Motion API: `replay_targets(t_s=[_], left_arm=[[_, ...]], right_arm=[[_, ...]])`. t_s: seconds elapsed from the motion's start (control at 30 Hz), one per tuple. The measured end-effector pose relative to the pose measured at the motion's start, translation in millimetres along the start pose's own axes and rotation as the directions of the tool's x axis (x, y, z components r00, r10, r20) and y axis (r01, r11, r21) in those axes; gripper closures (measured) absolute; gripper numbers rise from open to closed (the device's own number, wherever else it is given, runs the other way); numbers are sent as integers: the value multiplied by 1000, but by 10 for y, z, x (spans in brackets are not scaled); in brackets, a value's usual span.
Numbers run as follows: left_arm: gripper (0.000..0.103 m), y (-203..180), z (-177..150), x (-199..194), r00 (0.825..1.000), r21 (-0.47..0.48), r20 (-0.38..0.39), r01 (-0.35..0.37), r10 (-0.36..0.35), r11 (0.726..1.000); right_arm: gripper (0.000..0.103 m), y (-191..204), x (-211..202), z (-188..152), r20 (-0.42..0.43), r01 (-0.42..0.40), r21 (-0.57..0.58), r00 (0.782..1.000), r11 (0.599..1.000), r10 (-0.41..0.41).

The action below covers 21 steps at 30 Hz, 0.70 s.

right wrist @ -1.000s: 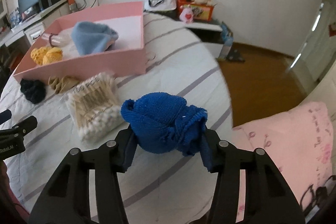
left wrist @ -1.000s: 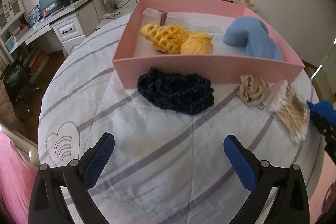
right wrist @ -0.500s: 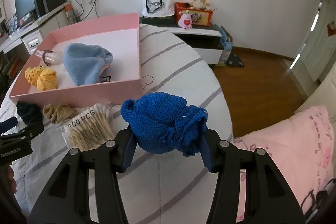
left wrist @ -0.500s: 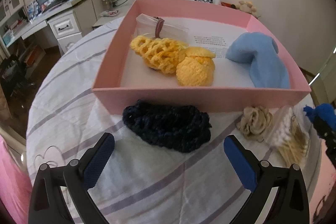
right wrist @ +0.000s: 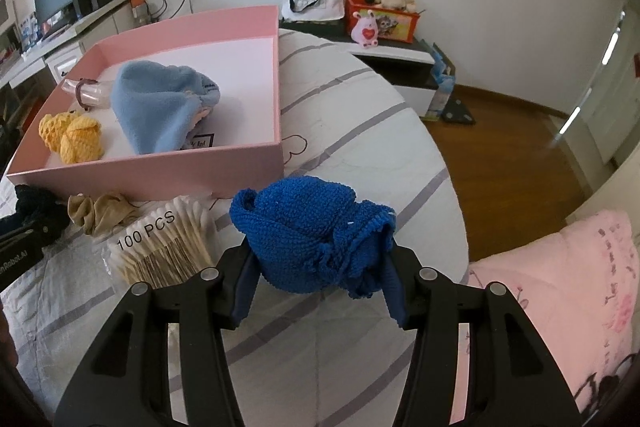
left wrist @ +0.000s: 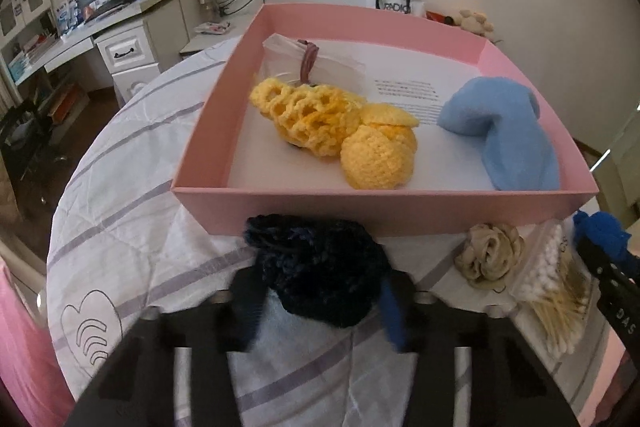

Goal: Organize soft objects
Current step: 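Grasp the dark navy knitted item with the left gripper while the right gripper lifts the blue toy, then carry the blue toy toward the tray with the right gripper while the left holds the navy item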

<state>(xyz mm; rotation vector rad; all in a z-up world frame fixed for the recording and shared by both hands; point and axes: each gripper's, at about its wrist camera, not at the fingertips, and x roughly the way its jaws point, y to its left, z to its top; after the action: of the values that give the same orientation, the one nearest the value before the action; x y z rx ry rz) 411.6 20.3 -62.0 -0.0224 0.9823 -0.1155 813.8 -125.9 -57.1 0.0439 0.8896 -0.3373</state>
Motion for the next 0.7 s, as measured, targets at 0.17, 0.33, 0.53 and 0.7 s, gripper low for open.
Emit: replay_targets(t_s=[0.17,0.33,0.53,0.7], left_arm=[[83,-3,-24,-50,1000,5,-3,6,-6,1000],[83,-13,-49,-127,1000,11,-3,21,-21,1000],[83,18,-96,-246,999,1,9,36,-36,999],[83,77,-170,-413,999,-5,32,43,-42,999]], right_arm=[[54,-29,-38,-33,8,-2,9,1000,1000,2],[54,-34,-133,-51,24,3,13,1000,1000,-4],[54,-34,-283,-74,51,10,19,999,1000,-11],[54,20,-463,-144,75,12,17,997,1000,-13]])
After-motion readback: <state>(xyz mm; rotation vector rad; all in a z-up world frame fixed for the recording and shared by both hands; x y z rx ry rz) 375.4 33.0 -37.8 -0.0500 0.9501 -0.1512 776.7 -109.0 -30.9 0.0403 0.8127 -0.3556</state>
